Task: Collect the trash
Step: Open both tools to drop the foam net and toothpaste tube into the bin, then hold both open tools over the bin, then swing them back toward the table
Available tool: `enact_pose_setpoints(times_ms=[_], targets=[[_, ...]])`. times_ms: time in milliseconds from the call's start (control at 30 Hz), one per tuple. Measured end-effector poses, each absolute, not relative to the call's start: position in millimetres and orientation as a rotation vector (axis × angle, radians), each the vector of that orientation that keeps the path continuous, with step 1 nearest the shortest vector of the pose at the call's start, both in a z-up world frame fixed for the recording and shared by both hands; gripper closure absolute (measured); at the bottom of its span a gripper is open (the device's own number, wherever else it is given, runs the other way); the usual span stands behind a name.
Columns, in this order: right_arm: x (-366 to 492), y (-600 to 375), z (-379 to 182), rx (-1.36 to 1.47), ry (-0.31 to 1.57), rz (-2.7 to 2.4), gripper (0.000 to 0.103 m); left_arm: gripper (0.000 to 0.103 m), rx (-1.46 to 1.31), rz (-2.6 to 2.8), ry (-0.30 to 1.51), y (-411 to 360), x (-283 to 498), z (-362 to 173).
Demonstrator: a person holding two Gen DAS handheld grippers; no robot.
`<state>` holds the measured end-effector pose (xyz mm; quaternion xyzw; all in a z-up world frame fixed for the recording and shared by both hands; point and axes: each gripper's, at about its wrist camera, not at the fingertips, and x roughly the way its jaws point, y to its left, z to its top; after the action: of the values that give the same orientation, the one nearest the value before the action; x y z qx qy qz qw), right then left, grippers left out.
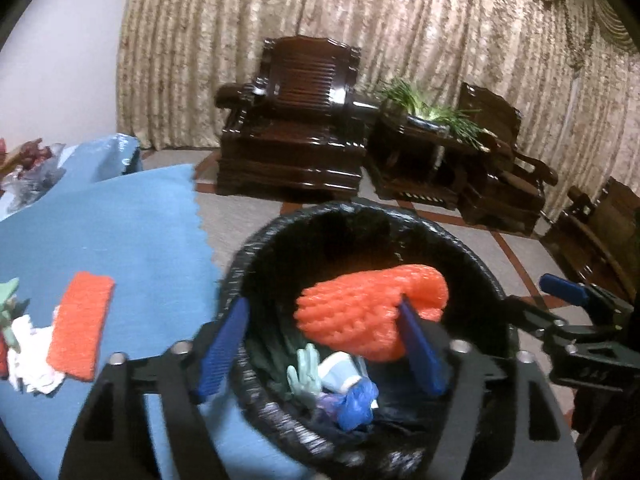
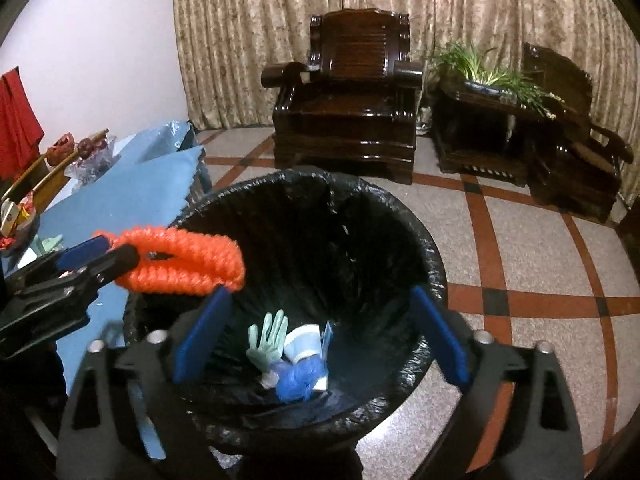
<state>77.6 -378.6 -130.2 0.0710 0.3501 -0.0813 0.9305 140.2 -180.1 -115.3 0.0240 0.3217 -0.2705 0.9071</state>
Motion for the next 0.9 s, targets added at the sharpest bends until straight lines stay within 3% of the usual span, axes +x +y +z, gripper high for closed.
enact_pose_setpoints(times_ms=[100, 900], targets=[[83.0, -373.1, -125.8, 0.140, 0.710, -0.152, 0.011, 0.014, 0.022, -0.527, 0.655, -163.4, 140.4, -115.7], [80.9, -379.4, -121.8, 0.176, 0.693, -0.171, 0.011, 0.015, 0.079, -0.581, 0.851, -187.6, 145.1, -151.9]])
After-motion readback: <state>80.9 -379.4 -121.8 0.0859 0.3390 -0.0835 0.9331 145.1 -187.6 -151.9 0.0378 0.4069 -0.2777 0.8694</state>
